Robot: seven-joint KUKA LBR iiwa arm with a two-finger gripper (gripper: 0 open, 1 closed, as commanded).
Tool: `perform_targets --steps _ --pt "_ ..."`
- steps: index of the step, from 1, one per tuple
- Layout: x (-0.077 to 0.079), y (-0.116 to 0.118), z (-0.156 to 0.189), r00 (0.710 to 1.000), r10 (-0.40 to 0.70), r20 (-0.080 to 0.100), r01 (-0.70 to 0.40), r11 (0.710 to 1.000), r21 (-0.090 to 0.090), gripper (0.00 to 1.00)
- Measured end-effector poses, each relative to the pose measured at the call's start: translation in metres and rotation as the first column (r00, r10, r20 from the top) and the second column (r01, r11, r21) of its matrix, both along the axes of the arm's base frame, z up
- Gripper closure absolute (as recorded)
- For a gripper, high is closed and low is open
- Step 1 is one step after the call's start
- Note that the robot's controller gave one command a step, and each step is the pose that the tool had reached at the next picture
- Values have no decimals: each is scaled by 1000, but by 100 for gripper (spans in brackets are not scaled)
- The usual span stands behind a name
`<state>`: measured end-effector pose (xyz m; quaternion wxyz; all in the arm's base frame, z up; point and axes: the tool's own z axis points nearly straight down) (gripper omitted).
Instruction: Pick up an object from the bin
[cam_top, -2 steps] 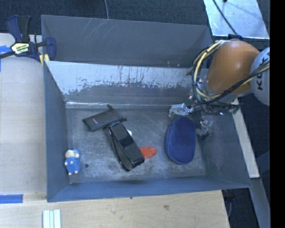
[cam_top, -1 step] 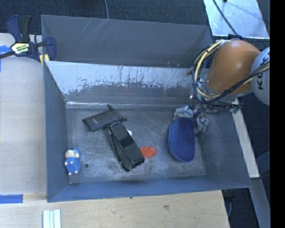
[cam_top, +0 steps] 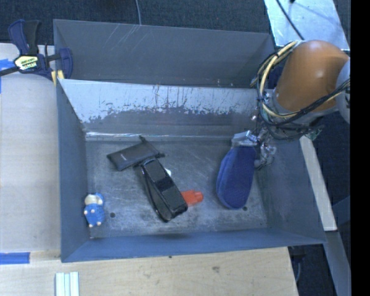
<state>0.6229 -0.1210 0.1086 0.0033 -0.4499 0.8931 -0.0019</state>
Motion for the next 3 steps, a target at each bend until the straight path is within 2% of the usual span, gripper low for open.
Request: perform_targets --steps 1,3 --pt "1 0 26 1000 -3 -1 3 1000 0 100" --pt "4 -1 36 1000 -8 0 8 1000 1 100"
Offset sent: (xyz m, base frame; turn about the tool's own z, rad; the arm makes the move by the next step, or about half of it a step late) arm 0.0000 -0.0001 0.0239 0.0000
